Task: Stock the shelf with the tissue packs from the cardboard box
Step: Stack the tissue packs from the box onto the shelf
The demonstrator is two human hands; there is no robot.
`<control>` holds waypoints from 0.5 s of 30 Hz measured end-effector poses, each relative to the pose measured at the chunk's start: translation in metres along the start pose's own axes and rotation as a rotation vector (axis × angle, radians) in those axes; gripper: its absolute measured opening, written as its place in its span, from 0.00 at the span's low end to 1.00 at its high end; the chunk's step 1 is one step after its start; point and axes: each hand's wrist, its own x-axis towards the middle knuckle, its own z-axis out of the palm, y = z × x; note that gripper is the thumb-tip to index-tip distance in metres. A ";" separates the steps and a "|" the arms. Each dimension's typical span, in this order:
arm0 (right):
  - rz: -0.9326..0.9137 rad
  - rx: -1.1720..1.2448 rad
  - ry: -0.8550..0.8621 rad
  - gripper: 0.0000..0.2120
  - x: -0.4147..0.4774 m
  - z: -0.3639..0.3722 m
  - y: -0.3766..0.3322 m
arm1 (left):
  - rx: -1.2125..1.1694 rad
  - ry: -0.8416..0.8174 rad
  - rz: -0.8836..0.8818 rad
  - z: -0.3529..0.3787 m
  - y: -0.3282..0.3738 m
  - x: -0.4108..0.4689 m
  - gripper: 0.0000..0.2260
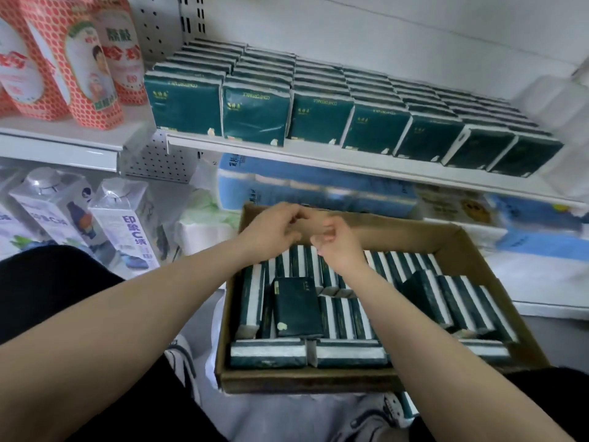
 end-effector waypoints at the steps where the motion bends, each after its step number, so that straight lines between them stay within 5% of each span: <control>1: 0.072 -0.070 -0.071 0.18 -0.007 0.001 0.011 | 0.050 -0.087 0.019 0.007 0.000 -0.002 0.17; 4: 0.205 -0.252 -0.258 0.24 -0.023 0.007 0.035 | 0.179 -0.314 0.039 0.025 -0.001 -0.006 0.20; 9: 0.259 -0.343 -0.413 0.17 -0.040 0.013 0.047 | 0.346 -0.605 -0.014 0.037 -0.005 -0.008 0.26; 15: 0.316 -0.207 -0.447 0.16 -0.045 0.019 0.043 | 0.491 -0.745 -0.008 0.044 -0.006 -0.015 0.34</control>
